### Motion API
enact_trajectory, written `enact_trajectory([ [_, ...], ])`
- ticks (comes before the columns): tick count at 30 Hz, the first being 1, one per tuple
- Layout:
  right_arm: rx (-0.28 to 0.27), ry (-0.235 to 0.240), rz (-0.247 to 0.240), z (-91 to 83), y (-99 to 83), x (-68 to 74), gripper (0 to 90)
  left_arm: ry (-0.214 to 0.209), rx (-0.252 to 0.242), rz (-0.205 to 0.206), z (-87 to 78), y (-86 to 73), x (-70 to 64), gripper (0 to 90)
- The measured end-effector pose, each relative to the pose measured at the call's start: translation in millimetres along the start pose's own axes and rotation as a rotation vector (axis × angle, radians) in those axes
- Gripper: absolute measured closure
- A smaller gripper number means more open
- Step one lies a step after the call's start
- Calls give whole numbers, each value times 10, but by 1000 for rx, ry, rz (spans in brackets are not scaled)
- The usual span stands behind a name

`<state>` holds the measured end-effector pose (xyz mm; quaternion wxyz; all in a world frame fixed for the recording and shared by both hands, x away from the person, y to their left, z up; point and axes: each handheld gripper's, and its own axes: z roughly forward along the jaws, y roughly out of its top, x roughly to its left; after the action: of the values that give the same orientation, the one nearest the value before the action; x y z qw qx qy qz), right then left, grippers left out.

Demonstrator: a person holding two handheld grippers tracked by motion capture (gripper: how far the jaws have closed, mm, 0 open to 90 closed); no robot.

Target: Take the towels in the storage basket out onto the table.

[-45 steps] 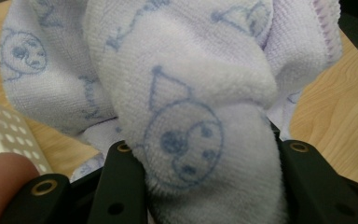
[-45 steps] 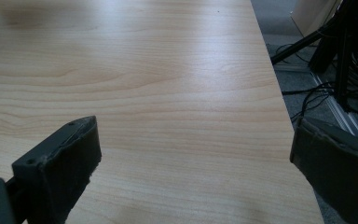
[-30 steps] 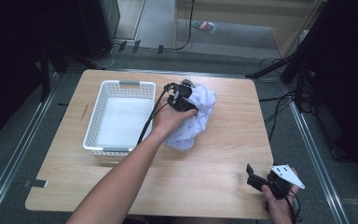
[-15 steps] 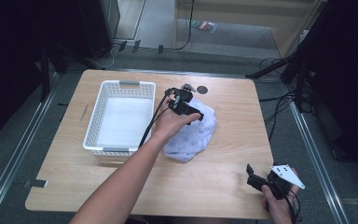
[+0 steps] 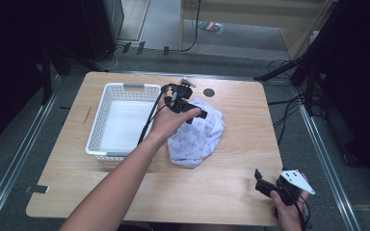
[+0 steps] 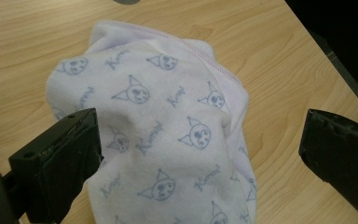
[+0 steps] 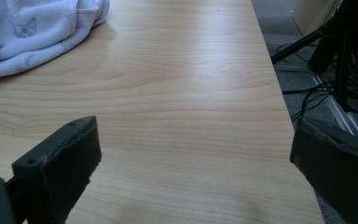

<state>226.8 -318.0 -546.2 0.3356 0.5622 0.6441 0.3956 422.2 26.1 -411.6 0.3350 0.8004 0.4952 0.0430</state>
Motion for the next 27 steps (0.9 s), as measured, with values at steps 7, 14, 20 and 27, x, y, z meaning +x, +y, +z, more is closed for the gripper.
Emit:
enact_trajectory([
  [7, 1, -2, 0, 0, 0, 0, 20, 27, -25, -14, -136, -44, 118, 0],
  [14, 2, -2, 0, 2, 1, 0, 19, 57, -42, -19, -299, -157, 292, 0],
  [20, 3, -3, 0, 4, 2, 0, 19, 78, -65, -31, -420, -274, 433, 0],
  [27, 6, -5, 5, 5, 3, 0, 19, 120, -78, -21, -521, -443, 597, 0],
])
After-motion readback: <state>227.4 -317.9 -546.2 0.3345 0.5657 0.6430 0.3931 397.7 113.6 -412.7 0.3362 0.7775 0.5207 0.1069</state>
